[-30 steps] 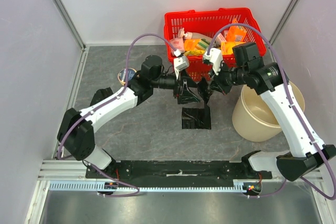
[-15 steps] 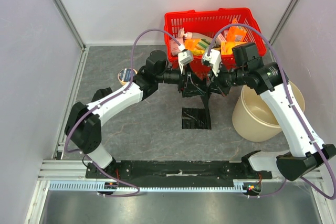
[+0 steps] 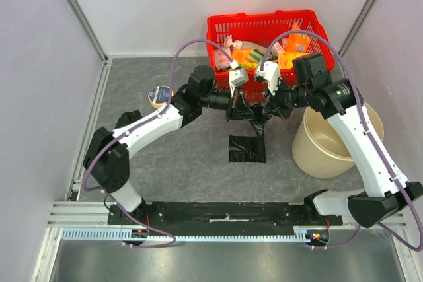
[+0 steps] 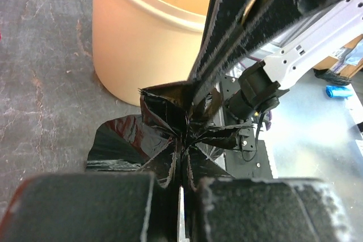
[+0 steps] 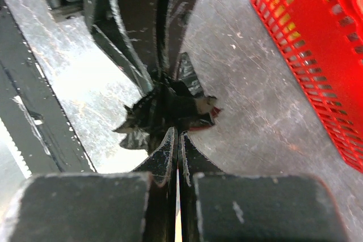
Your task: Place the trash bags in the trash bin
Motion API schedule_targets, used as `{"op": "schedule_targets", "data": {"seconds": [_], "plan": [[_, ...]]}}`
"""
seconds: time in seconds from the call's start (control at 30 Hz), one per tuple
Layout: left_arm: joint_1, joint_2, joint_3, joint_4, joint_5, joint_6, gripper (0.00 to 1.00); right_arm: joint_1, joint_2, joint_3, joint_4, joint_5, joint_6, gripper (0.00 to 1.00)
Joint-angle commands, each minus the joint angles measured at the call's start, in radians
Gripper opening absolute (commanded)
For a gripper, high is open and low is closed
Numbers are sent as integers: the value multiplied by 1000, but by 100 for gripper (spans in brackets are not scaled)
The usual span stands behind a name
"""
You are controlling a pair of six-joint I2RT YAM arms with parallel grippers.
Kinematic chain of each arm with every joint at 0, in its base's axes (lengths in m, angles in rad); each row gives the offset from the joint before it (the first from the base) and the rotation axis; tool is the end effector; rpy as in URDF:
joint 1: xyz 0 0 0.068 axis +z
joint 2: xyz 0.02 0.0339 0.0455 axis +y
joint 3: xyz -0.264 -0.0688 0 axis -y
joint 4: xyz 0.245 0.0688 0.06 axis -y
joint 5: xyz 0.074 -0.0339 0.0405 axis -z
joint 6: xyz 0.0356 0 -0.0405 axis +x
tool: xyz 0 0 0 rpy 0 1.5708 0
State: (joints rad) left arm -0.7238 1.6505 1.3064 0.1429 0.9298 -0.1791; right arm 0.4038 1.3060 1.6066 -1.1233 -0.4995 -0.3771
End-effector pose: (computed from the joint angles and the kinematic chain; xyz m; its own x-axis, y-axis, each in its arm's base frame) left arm 0.2698 -0.2765 0.3315 -0.3227 0.1431 -0.9356 0.9420 -0.0473 -0.3322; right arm 0.2129 0.1095 0.4210 -0.3893 -0.5179 -0.7617 -0.8474 0.5254 0.0759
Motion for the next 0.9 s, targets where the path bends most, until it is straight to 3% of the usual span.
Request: {"op": "schedule_targets", "data": {"seconds": [0.0,0.57,0.87], "plan": [[7,-69,25,-81,-16,115,2,-2,-39,-5,3,120,6,0],[24,-176,31,-264,-52,311,2,-3,-62,-48,45,401,50,0],[29,-212,13,-336,-106,424,2,-5,-70,-57,59,458,60,0]]}}
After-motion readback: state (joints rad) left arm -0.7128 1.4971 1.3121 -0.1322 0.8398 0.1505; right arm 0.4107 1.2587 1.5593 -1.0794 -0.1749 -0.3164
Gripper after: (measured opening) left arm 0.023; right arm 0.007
